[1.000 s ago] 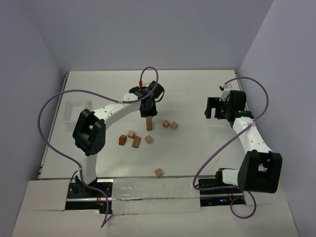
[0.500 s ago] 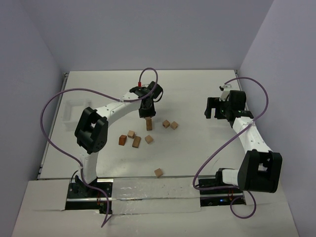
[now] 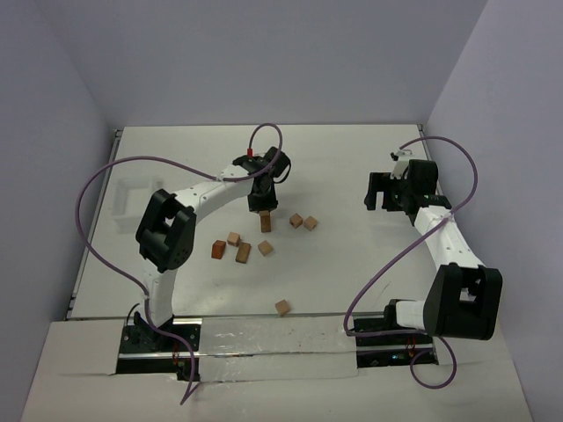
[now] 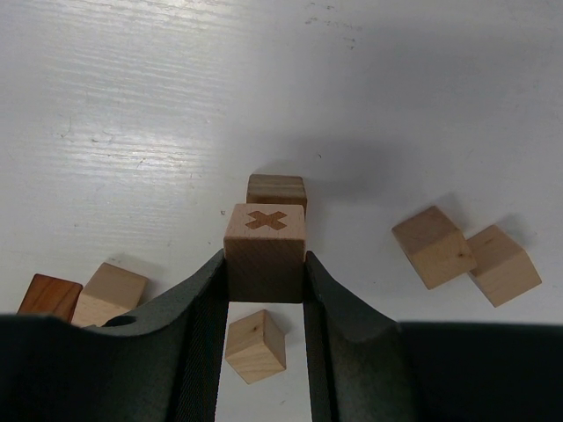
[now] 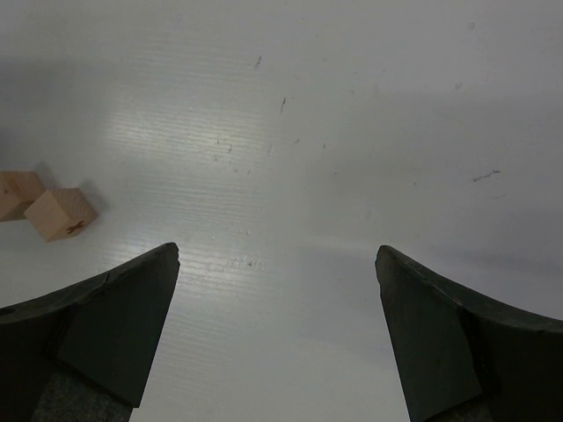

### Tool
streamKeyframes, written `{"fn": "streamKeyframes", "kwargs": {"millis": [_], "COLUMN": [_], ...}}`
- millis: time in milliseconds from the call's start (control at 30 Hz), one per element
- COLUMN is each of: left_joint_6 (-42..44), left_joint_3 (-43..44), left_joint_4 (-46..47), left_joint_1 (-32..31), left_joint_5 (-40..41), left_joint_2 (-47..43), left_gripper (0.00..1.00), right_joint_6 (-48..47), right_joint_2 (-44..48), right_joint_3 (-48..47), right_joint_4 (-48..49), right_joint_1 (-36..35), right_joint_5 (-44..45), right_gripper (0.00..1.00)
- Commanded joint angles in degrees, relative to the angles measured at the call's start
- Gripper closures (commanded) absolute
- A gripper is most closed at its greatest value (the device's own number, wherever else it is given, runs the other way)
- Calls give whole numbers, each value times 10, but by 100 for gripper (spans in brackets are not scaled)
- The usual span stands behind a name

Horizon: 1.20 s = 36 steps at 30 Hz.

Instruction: Build the wood block tower

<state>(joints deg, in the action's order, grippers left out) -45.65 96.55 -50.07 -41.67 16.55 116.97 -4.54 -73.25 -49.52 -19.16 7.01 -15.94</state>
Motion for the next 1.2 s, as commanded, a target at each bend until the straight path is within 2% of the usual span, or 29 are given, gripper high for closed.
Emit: {"fn": "streamKeyframes", "kwargs": {"millis": [0,500,867,1167], "left_joint_6": [6,12,20,23], "left_joint_3": [-2,-1,0,8], "left_joint_4": [8,11,14,10], "left_joint_1": [0,-1,-3,-11], "left_joint_5": [-8,-21,-21,5], "left_joint_2": [10,25,32,26], "left_gripper": [86,83,76,80], "right_joint_6": [1,1,1,1], "right_joint_2": [-2,-5,-4,-5], "right_joint_3": [-28,-28,-29,-30], "right_joint_4": [-1,-2,-2,-2], "right_joint_1": [4,4,3,3], "right_joint_5": [2,1,4,3], "right_gripper": [0,0,0,0]}}
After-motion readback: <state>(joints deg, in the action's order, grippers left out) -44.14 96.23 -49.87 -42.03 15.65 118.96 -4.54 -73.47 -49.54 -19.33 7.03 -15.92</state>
